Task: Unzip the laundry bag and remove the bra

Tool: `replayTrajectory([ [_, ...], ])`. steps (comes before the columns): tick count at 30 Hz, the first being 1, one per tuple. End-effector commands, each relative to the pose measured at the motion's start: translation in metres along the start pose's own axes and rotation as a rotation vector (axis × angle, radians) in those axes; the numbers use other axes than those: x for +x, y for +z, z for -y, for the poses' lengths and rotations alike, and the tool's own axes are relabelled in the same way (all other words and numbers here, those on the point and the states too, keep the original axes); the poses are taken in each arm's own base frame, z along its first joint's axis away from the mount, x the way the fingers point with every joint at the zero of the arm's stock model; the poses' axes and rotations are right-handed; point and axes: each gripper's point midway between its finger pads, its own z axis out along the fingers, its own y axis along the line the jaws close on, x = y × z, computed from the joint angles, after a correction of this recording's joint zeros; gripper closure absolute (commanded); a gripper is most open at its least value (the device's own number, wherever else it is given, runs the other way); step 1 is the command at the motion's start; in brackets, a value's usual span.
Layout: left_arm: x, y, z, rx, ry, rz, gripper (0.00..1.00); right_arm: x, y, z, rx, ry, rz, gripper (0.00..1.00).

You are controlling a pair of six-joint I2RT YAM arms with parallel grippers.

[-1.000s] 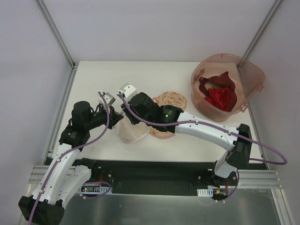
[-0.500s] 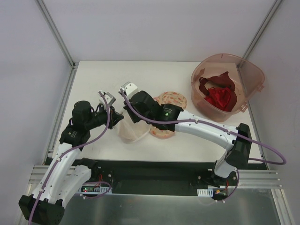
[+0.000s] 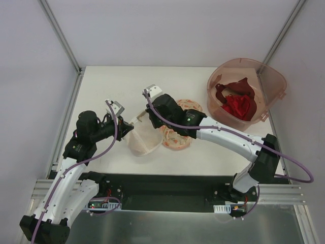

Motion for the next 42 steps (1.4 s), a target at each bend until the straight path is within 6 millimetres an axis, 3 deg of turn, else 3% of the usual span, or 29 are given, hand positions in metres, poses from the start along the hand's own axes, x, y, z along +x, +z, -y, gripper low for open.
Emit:
replayTrajectory([
  [1,-0.012,-0.002,0.009,0.038,0.024,0.041,1.00,-0.031,-0.026,-0.011,-0.099,0.023,0.111,0.96],
  [5,-0.012,-0.002,0.007,0.027,0.023,0.037,1.00,-0.036,-0.039,-0.025,-0.164,-0.002,0.141,0.61],
  [7,-0.010,-0.001,0.007,0.030,0.018,0.032,1.00,-0.036,-0.042,-0.033,-0.177,-0.021,0.144,0.52],
  [10,-0.010,0.000,0.007,0.034,0.012,0.027,1.00,-0.039,-0.043,-0.042,-0.184,-0.052,0.143,0.51],
  [21,-0.010,-0.001,0.009,0.038,0.004,0.031,1.00,-0.043,-0.019,-0.062,-0.170,-0.135,0.101,0.55],
  [33,-0.011,-0.002,0.009,0.040,0.010,0.031,1.00,-0.040,-0.008,-0.043,-0.054,-0.181,0.090,0.62],
  [42,-0.011,-0.001,0.010,0.046,0.006,0.028,1.00,-0.042,-0.005,-0.045,-0.058,-0.187,0.095,0.74],
])
